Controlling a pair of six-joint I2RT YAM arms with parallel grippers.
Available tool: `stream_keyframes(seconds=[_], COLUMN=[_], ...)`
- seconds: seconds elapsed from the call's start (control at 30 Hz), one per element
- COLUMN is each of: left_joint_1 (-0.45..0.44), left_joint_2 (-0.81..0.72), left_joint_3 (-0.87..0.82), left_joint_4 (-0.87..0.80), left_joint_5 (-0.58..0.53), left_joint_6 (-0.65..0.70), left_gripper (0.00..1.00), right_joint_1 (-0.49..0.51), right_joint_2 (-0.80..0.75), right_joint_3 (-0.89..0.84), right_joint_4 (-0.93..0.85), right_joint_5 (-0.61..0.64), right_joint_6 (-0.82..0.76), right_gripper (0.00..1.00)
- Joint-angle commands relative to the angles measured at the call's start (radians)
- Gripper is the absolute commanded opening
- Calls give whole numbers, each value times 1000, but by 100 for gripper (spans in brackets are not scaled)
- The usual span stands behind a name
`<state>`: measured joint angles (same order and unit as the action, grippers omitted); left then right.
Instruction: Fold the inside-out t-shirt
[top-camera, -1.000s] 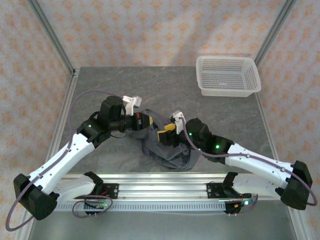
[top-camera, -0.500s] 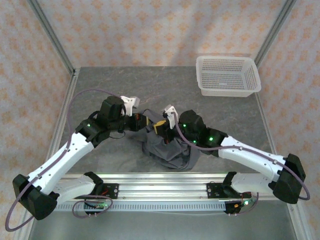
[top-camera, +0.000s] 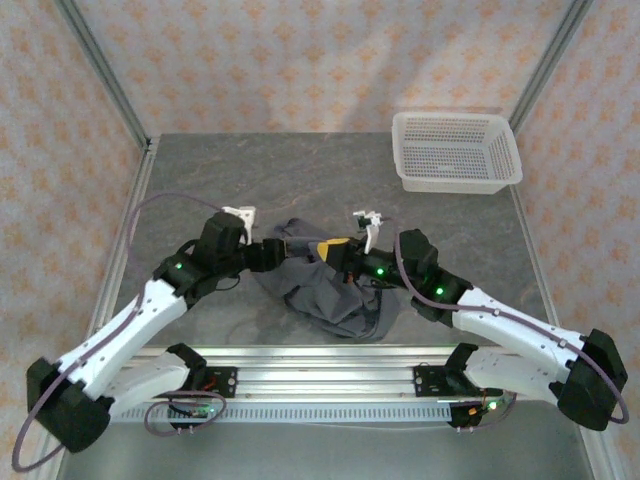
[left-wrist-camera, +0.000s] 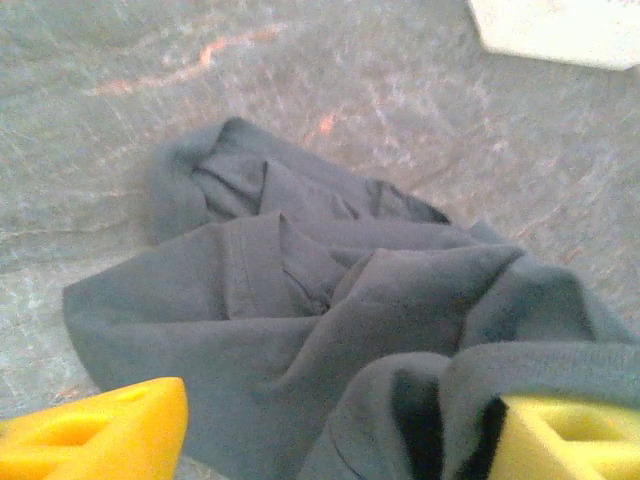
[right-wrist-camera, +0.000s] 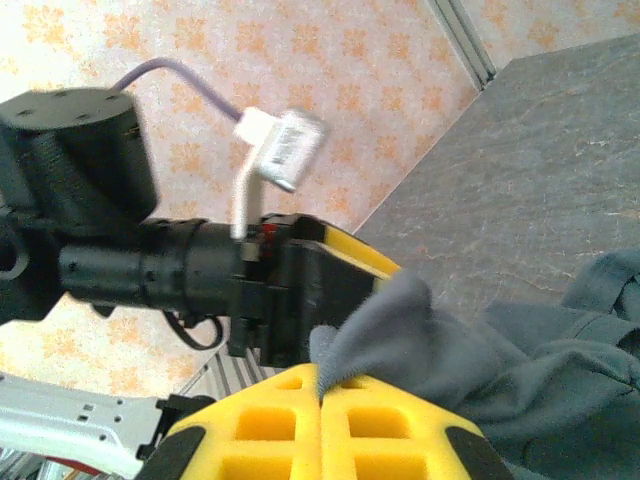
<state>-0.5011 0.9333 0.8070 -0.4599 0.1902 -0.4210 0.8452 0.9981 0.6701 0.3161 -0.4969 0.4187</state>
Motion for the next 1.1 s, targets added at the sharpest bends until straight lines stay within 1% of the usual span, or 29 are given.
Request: stream_keyframes(seconds=[0.0, 0.07, 0.1, 0.17, 0.23, 0.3, 0.37, 0.43, 0.5, 0.57, 0.63, 0.73, 0.8, 0.87, 0.93, 1.0, 1.07], left_joint_1=[10, -9, -34, -103, -197, -251, -267, -271, -271, -271, -271, -271, -274, -293, -328, -357, -371], left_joint_2=[-165, -219, -230, -226, -196, -148, -98, -63, -53, -50, -40, -7, 17, 38, 54, 55, 58], left_joint_3=[-31, -35, -25, -5, 11, 24, 31, 24, 4, -18, -42, -49, -46, -50, -61, -84, -100], left_joint_4=[32, 60, 58, 52, 62, 74, 94, 122, 153, 176, 201, 227, 251, 278, 310, 365, 402], left_joint_5=[-35, 13, 11, -27, -102, -142, -152, -172, -187, -175, -184, -265, -296, -352, -439, -477, -511], left_joint_6=[25, 54, 69, 109, 171, 212, 233, 242, 255, 271, 280, 274, 299, 358, 436, 509, 556], left_gripper=[78, 79, 78, 78, 74, 72, 68, 67, 67, 68, 71, 74, 76, 79, 84, 88, 89], right_joint_1=[-13, -17, -18, -21, -21, -21, -22, -21, -21, -21, -23, -22, -22, -21, -21, -21, -21], right_joint_2=[-17, -10, -5, 5, 13, 21, 26, 27, 24, 22, 24, 35, 41, 42, 39, 40, 43], right_joint_3=[-9, -7, -4, 6, 18, 28, 38, 42, 43, 43, 44, 49, 57, 61, 62, 62, 67], right_joint_4=[89, 85, 82, 69, 59, 54, 46, 39, 33, 26, 26, 26, 19, 16, 14, 11, 1], right_joint_5=[-5, -11, -13, -15, -21, -30, -40, -43, -41, -36, -37, -44, -45, -47, -43, -42, -43], right_joint_6=[32, 32, 31, 32, 33, 37, 43, 48, 50, 53, 53, 50, 46, 43, 40, 38, 33], right_gripper=[0, 0, 0, 0, 0, 0, 0, 0, 0, 0, 0, 0, 0, 0, 0, 0, 0])
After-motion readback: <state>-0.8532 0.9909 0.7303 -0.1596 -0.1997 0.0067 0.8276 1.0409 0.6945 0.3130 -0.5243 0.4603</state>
